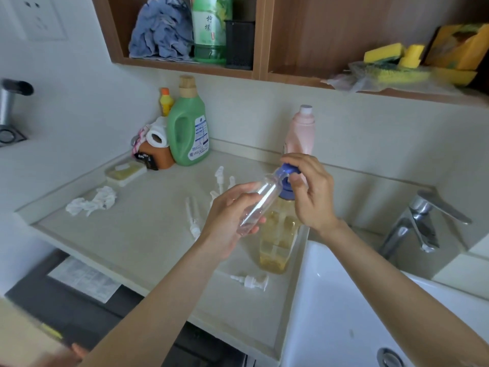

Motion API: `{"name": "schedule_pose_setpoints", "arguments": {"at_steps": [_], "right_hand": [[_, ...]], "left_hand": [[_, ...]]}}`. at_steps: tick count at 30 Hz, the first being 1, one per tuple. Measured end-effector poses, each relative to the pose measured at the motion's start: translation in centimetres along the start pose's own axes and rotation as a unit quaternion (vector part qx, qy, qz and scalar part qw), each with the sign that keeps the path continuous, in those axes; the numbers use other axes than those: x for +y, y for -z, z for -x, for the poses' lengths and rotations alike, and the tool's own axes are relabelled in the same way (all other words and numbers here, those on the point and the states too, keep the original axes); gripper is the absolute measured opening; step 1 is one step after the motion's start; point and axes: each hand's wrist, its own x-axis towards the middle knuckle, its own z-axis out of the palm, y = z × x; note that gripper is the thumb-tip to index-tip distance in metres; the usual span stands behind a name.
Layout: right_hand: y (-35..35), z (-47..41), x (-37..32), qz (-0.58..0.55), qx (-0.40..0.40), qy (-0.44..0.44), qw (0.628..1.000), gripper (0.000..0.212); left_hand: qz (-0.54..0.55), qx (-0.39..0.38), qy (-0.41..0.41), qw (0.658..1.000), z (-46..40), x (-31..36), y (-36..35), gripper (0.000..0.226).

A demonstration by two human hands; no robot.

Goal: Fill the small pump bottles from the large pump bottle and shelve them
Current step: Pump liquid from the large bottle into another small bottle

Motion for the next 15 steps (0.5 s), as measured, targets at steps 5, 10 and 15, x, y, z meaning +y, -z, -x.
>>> {"name": "schedule_pose_setpoints", "arguments": {"at_steps": [5,10,15], "right_hand": [[-1.0,1.5,0.7,-0.036,0.037,0.003,0.999,0.053],[-2.0,2.1,0.8,-0.024,0.094,0.004,0.995,0.036],[-1.8,2.1,0.8,-0.027,0.078,0.005,0.997,0.036]], "left_hand": [[0.075,-0.006,0.033,0.997,0.1,-0.5,-0.5,0.042],[0.086,-0.007,0.034,0.996,0.2,-1.4,-0.6,0.038],[0.042,-0.026,0.019,0.999,0.4,-1.7,-0.4,0.037]]}}
